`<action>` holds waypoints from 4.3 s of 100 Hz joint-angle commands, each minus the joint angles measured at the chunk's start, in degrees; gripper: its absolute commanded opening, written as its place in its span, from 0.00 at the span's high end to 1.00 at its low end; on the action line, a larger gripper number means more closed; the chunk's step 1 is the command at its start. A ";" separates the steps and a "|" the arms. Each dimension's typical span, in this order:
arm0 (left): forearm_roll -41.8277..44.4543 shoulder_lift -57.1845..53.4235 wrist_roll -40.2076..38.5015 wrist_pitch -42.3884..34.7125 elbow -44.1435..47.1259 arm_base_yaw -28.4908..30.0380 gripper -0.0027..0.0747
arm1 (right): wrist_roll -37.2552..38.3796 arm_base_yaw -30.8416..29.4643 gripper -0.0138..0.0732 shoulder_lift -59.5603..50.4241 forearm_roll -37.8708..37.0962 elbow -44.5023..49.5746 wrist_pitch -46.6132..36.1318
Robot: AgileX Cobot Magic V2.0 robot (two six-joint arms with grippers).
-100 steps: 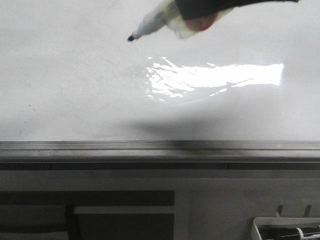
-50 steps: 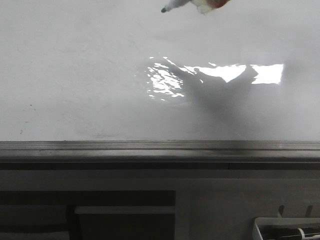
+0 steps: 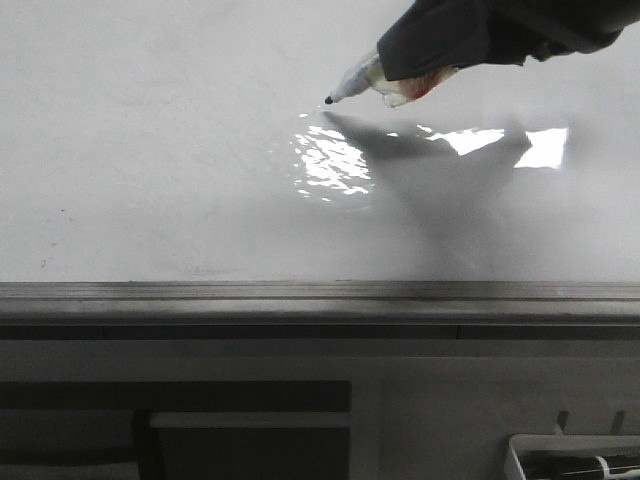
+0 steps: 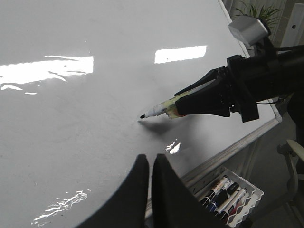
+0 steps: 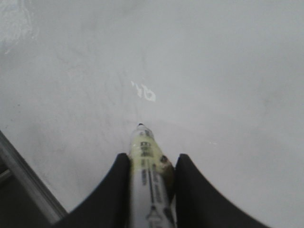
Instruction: Write number 5 on whiteboard
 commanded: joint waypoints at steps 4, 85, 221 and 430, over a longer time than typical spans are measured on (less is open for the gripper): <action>-2.21 0.43 -0.50 -1.61 -1.61 0.12 0.99 | -0.61 -0.10 0.89 -0.20 1.58 -1.65 -3.21; -2.35 0.43 -0.50 -1.61 -1.61 0.12 0.99 | -0.61 -0.10 0.89 -1.07 6.89 2.23 -3.57; -2.35 0.43 -0.50 -1.61 -1.61 0.12 0.99 | -0.71 -0.10 0.89 -4.64 13.57 -1.57 -0.45; -2.42 0.43 -0.50 -1.61 -1.61 0.12 0.99 | -10.86 0.04 0.89 -1.72 32.26 -0.60 -23.70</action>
